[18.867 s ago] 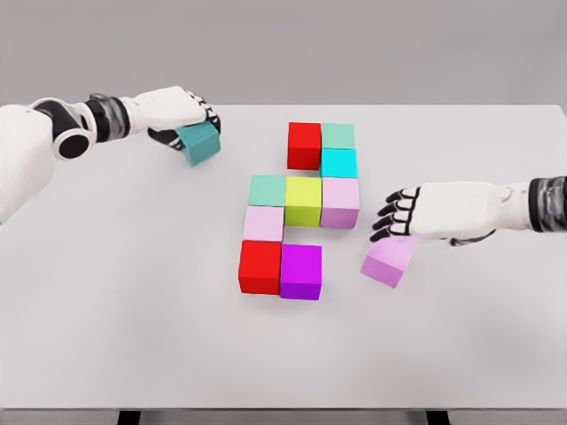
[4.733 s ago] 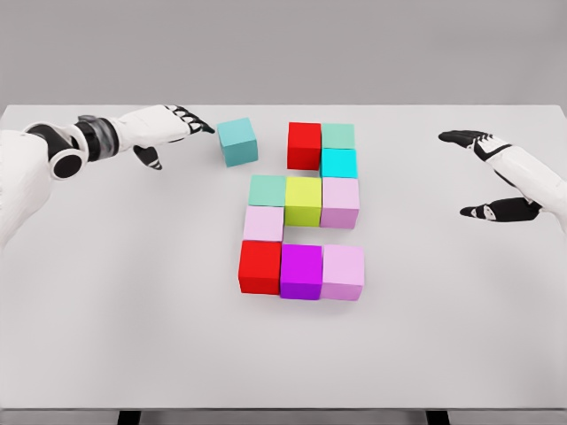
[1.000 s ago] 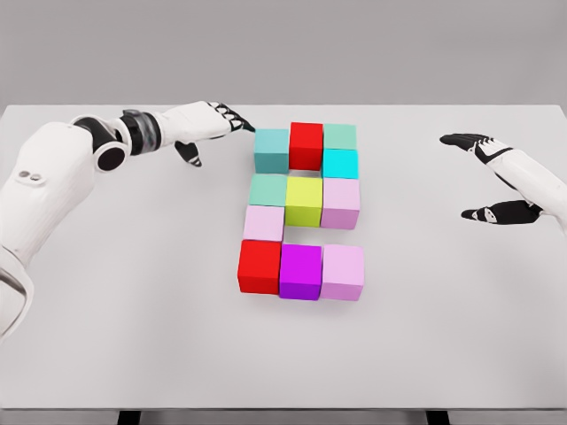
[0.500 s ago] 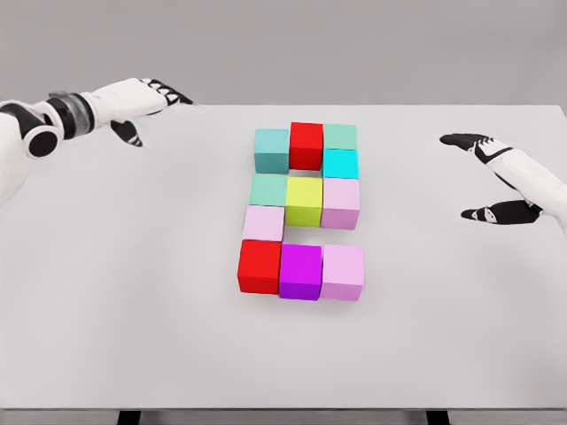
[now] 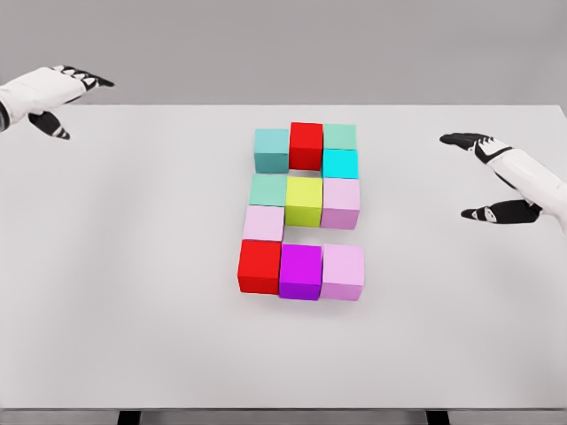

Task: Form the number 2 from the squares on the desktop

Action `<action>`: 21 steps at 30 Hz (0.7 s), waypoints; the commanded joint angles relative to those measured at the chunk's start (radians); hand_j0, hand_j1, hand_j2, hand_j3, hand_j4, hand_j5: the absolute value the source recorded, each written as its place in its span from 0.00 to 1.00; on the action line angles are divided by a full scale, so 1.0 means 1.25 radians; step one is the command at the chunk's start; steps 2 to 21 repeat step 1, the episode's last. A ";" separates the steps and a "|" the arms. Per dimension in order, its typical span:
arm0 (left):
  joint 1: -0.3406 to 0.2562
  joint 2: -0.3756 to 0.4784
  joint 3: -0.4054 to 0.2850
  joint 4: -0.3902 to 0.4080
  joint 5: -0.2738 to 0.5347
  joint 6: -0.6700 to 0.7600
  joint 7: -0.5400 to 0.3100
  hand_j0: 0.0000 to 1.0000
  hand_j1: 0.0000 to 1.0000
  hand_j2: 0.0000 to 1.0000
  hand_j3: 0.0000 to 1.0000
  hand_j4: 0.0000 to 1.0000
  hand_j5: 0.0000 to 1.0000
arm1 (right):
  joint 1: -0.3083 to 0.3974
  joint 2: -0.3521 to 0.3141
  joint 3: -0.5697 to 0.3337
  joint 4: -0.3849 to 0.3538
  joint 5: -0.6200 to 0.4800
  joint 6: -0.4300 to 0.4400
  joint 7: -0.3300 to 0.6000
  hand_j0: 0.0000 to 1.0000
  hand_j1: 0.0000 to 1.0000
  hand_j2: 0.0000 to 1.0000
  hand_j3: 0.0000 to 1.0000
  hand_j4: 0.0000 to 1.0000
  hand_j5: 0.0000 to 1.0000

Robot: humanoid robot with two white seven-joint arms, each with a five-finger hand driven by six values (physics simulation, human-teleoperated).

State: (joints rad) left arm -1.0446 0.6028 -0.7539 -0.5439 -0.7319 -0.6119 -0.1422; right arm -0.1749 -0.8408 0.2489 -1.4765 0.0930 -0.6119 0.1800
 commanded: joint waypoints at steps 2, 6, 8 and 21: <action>0.000 0.004 0.012 0.001 0.005 0.001 0.001 1.00 1.00 1.00 1.00 1.00 1.00 | 0.000 -0.001 0.000 0.001 -0.006 0.001 0.000 1.00 1.00 1.00 1.00 1.00 1.00; 0.000 0.004 0.012 0.001 0.005 0.001 0.001 1.00 1.00 1.00 1.00 1.00 1.00 | 0.000 -0.001 0.000 0.001 -0.006 0.001 0.000 1.00 1.00 1.00 1.00 1.00 1.00; 0.000 0.004 0.012 0.001 0.005 0.001 0.001 1.00 1.00 1.00 1.00 1.00 1.00 | 0.000 -0.001 0.000 0.001 -0.006 0.001 0.000 1.00 1.00 1.00 1.00 1.00 1.00; 0.000 0.004 0.012 0.001 0.005 0.001 0.001 1.00 1.00 1.00 1.00 1.00 1.00 | 0.000 -0.001 0.000 0.001 -0.006 0.001 0.000 1.00 1.00 1.00 1.00 1.00 1.00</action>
